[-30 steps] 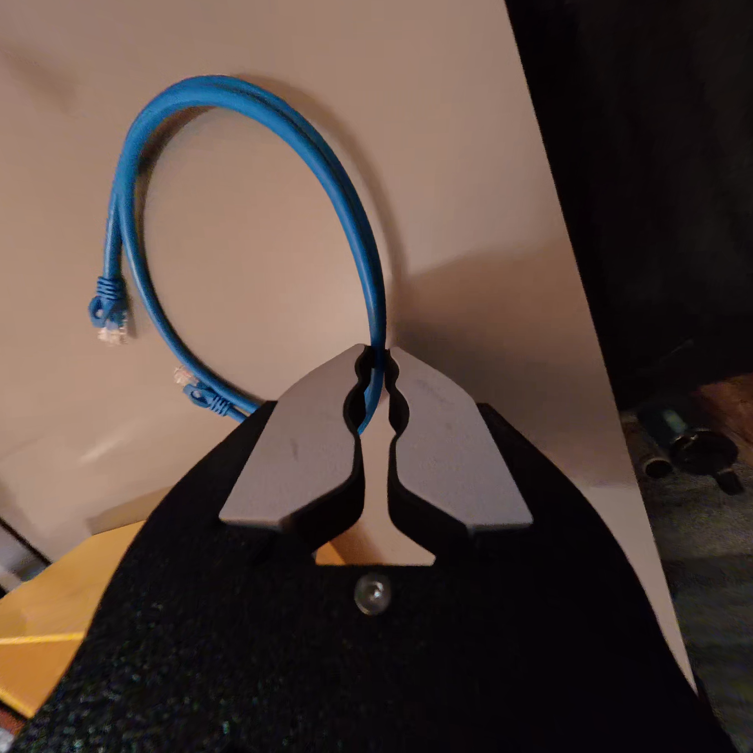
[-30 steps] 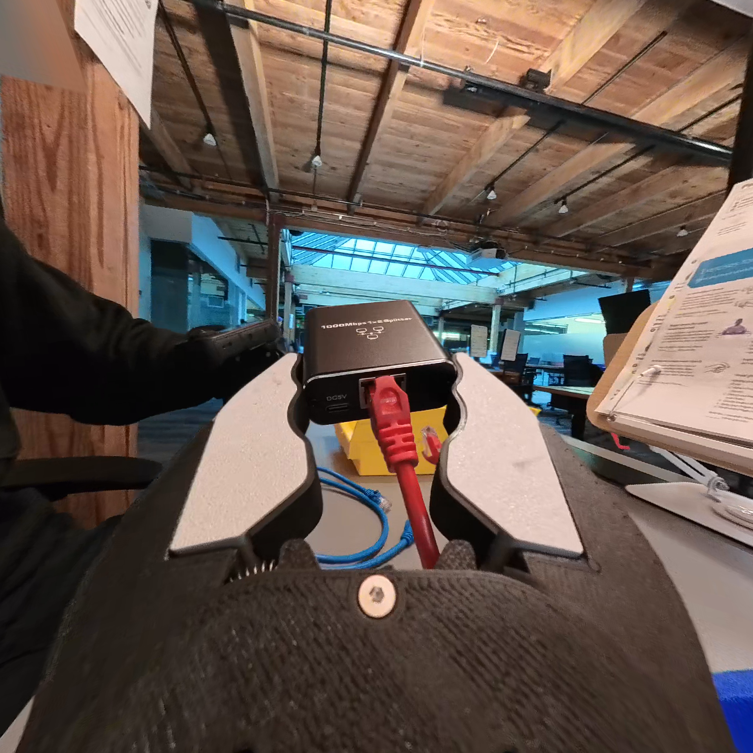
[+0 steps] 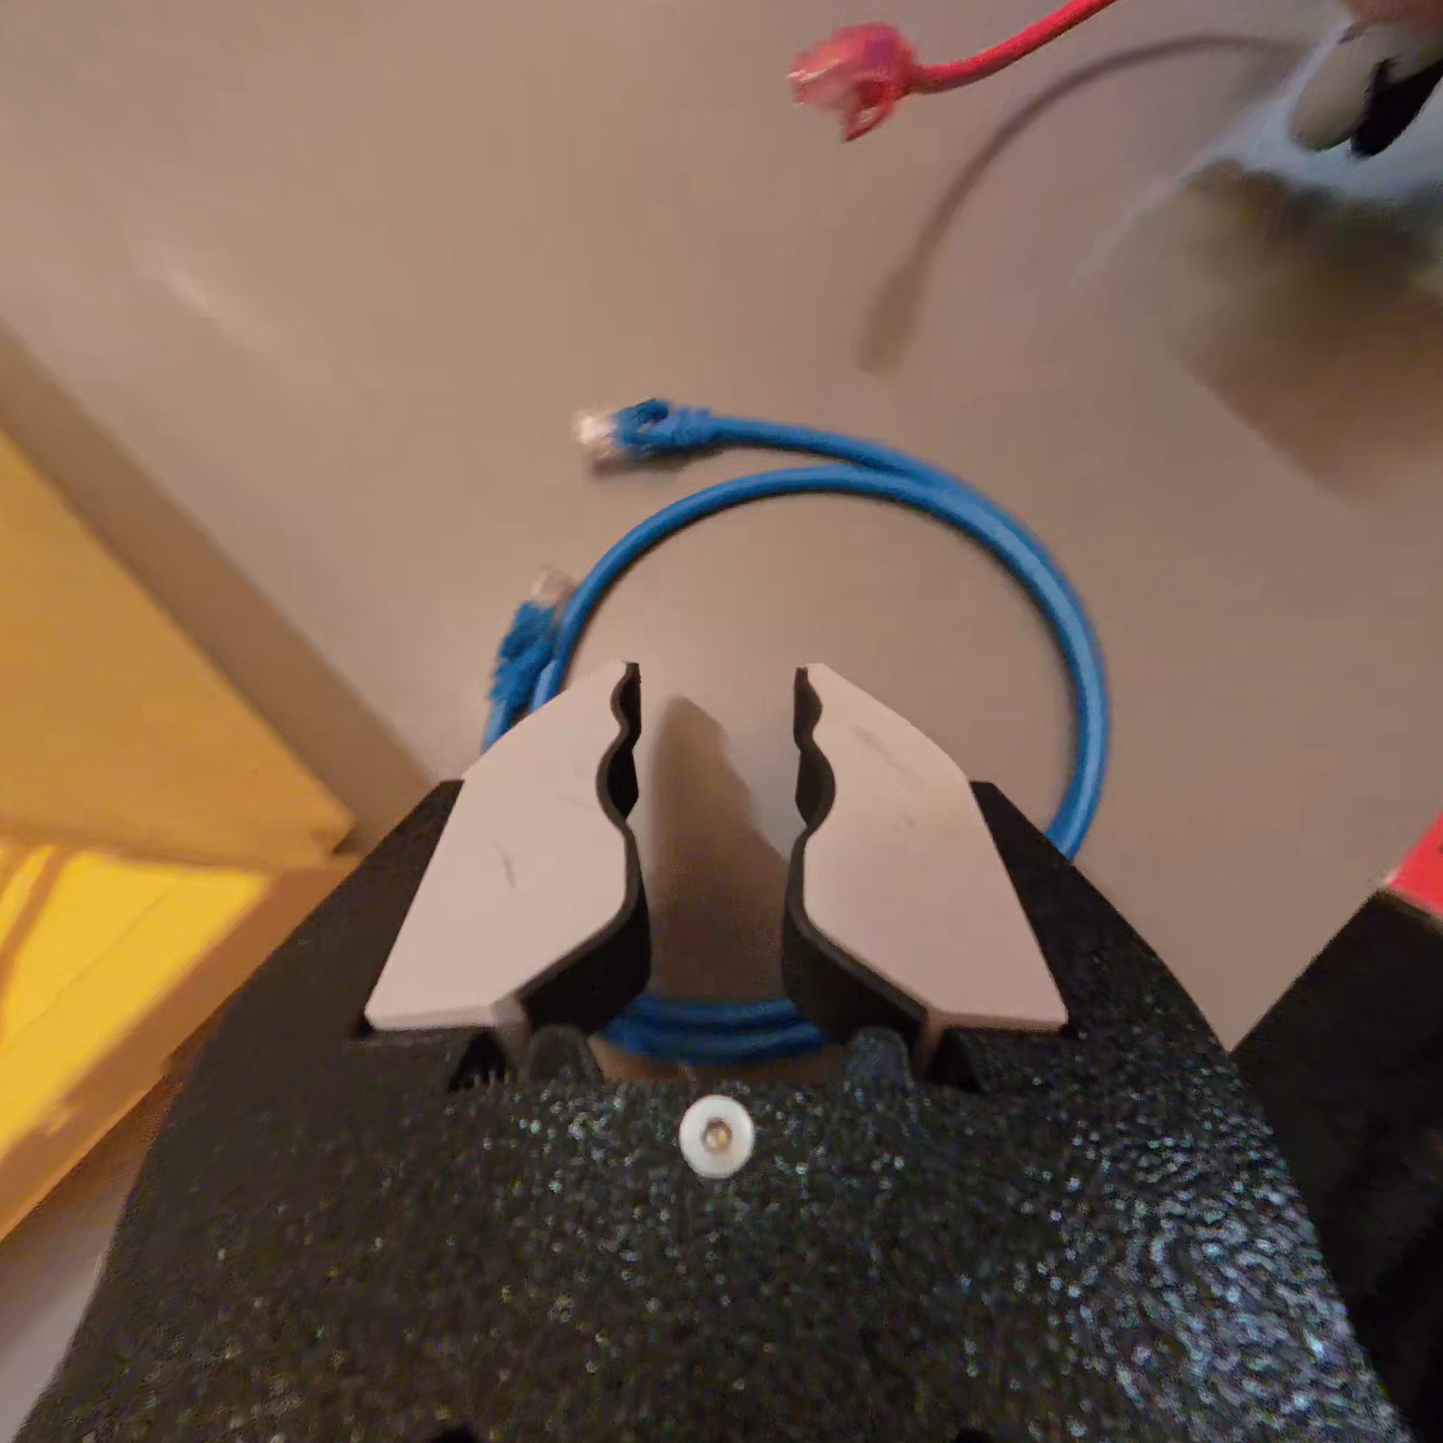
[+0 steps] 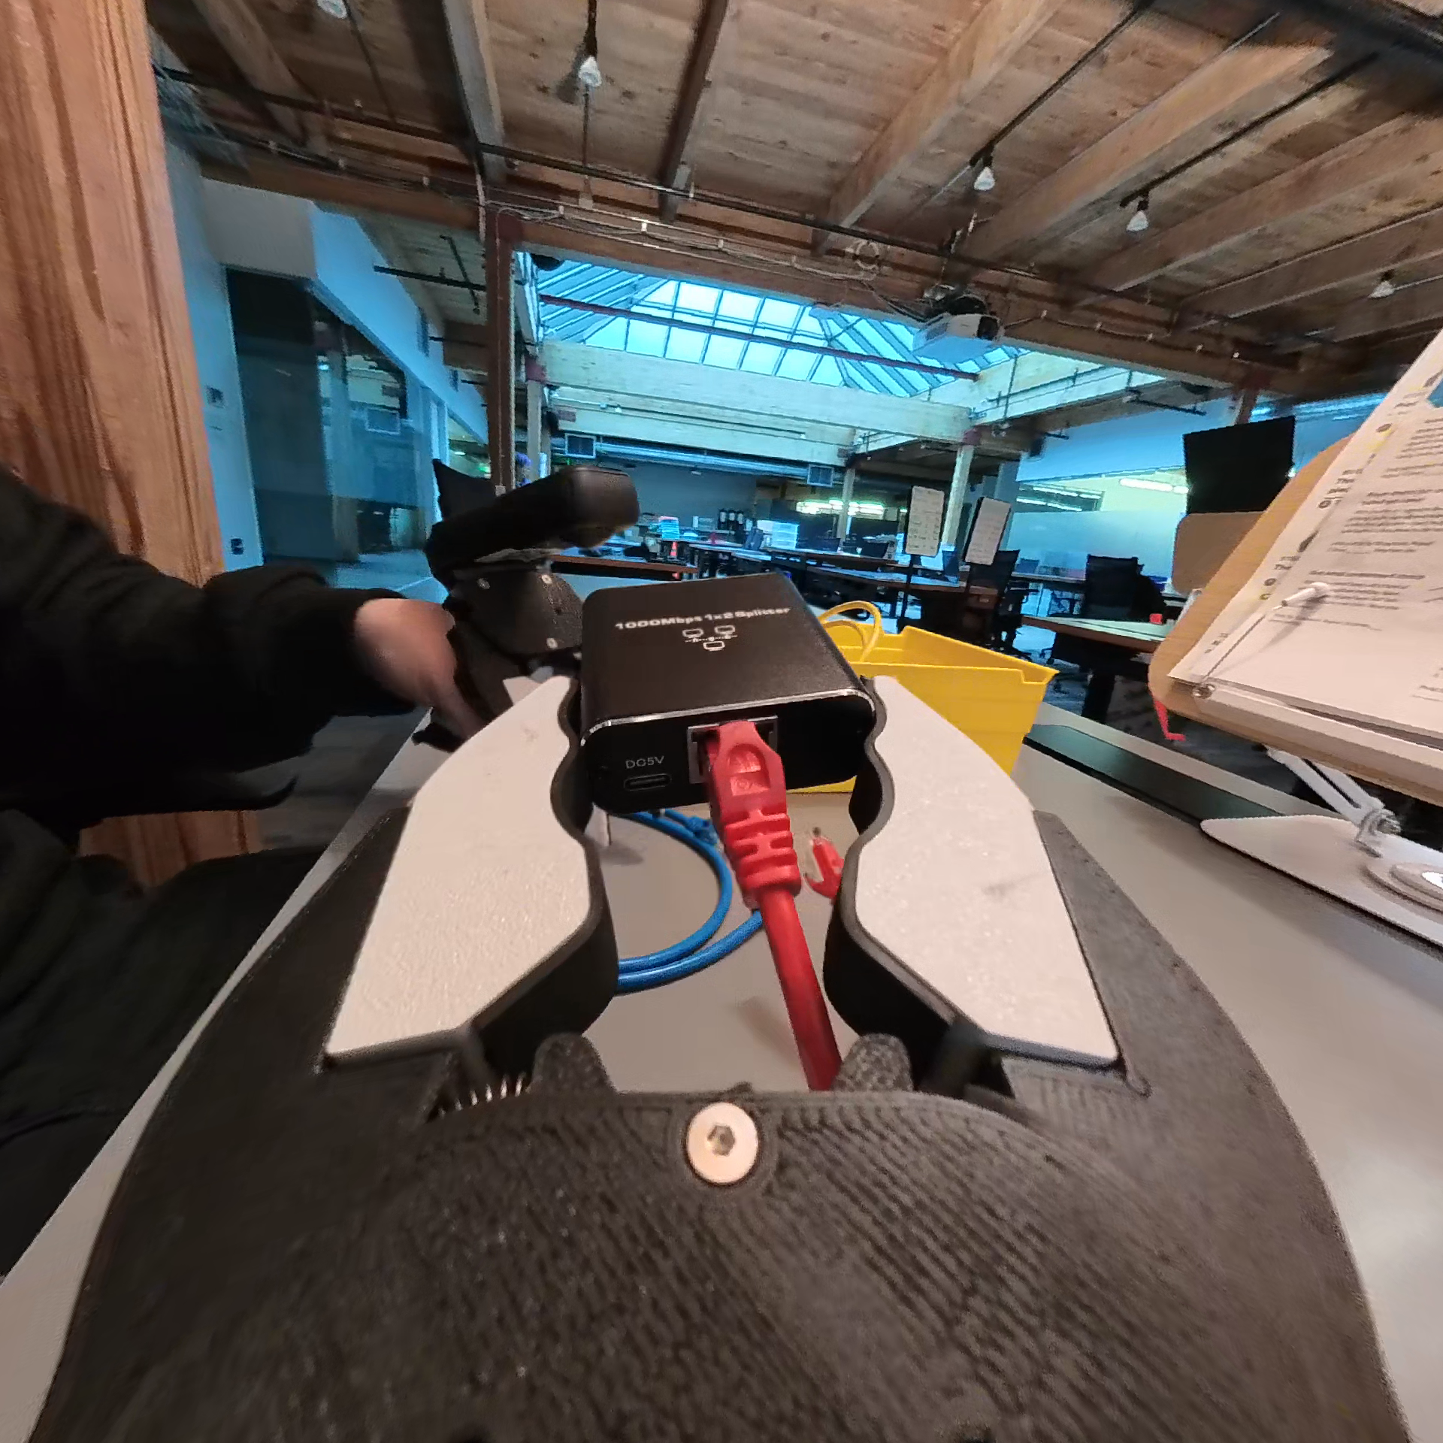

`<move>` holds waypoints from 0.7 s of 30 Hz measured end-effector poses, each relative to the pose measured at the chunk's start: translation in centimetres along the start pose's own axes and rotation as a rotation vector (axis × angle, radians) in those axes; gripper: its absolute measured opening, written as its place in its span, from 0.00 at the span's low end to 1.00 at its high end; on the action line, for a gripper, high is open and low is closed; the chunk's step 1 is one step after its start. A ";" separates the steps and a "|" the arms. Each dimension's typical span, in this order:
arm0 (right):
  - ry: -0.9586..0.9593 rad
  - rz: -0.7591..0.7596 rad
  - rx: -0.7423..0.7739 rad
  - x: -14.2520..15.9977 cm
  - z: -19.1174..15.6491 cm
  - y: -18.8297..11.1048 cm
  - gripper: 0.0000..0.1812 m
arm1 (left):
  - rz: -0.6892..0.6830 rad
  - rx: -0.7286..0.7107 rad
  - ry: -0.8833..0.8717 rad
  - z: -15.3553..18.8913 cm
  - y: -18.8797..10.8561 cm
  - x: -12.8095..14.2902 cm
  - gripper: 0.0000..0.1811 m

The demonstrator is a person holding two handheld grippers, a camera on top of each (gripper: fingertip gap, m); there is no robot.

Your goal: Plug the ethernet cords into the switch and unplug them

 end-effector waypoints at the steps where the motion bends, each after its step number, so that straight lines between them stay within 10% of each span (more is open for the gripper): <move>1: 0.004 0.002 -0.003 0.0 0.0 -0.1 0.36 | -0.006 0.029 -0.020 0.5 0.8 -0.6 0.21; 11: 0.030 0.047 -0.032 -0.5 -0.3 -1.0 0.36 | -0.058 0.051 0.018 5.4 4.9 -1.8 0.36; 21: 0.041 0.053 -0.042 -0.5 -0.4 -1.0 0.36 | -0.041 0.137 0.057 5.6 4.4 -1.1 0.07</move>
Point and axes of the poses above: each gripper's, where its closed fingertips meet, y out along the fingers, x out of its underside, z = x × y across the jaws, the point moved 7 cm from there along -y, back along the fingers, and after that the axes turned 11 degrees about x, right-handed, at the moved point
